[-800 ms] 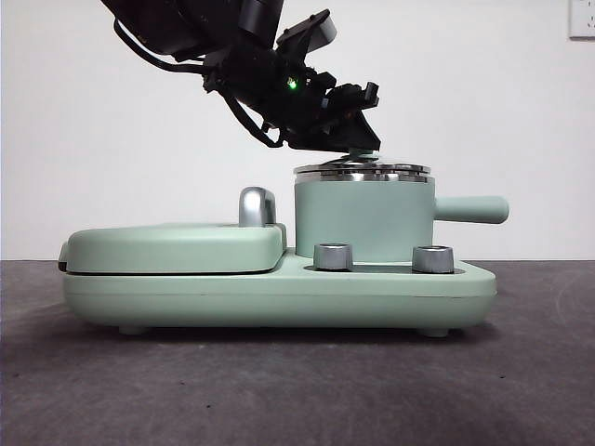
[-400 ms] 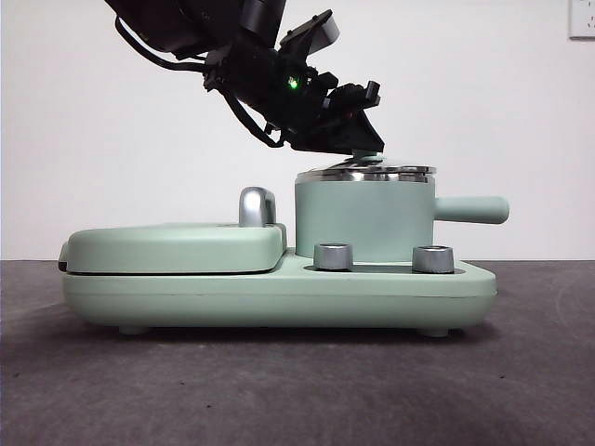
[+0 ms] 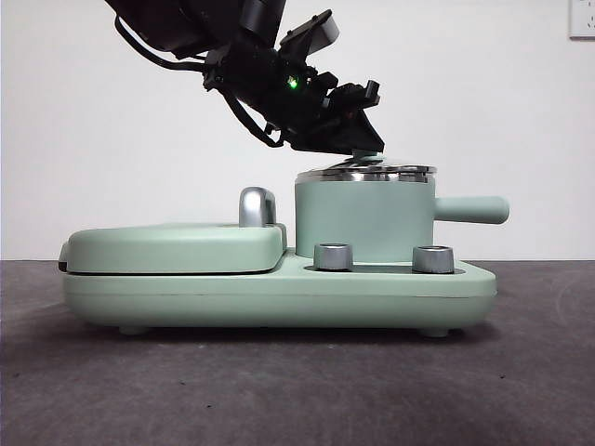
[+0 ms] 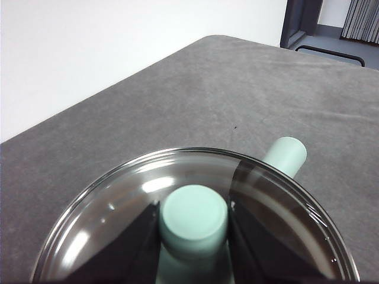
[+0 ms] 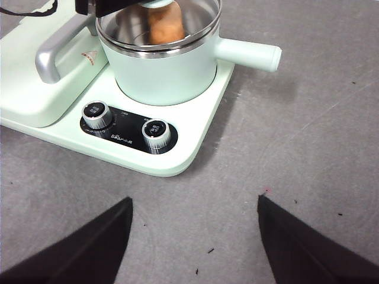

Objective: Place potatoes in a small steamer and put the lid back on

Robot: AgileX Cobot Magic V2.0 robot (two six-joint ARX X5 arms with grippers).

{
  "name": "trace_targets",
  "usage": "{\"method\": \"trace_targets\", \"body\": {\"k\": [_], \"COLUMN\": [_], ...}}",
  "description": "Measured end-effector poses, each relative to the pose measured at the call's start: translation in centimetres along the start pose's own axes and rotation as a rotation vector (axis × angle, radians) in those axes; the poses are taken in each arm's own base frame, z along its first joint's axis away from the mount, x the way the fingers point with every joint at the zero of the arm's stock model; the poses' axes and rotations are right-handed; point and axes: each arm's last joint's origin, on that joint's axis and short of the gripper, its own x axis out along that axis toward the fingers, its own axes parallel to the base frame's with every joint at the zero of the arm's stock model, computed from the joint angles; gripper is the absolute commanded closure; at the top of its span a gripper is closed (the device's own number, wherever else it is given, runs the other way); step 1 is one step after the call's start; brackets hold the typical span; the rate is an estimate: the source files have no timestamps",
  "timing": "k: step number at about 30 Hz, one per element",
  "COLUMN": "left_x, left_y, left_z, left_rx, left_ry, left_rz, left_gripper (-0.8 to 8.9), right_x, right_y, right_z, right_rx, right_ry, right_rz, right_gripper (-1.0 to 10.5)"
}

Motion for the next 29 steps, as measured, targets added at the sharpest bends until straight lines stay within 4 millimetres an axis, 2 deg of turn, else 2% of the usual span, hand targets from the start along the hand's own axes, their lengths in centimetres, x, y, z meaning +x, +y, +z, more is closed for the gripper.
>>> {"method": "trace_targets", "body": {"k": [26, 29], "left_x": [-0.08, -0.08], "left_y": [0.10, 0.10], "left_z": [0.78, 0.79], "left_rx": [0.021, 0.022], "left_ry": [0.073, 0.072], "left_rz": [-0.010, -0.010], "left_gripper": [7.98, 7.62], "right_x": [0.00, 0.00], "right_y": [0.00, 0.00], "right_z": [0.00, 0.00], "right_rx": [0.000, 0.000], "right_ry": [0.000, 0.000], "right_rz": [0.000, 0.000], "right_gripper": [6.2, 6.2]}}
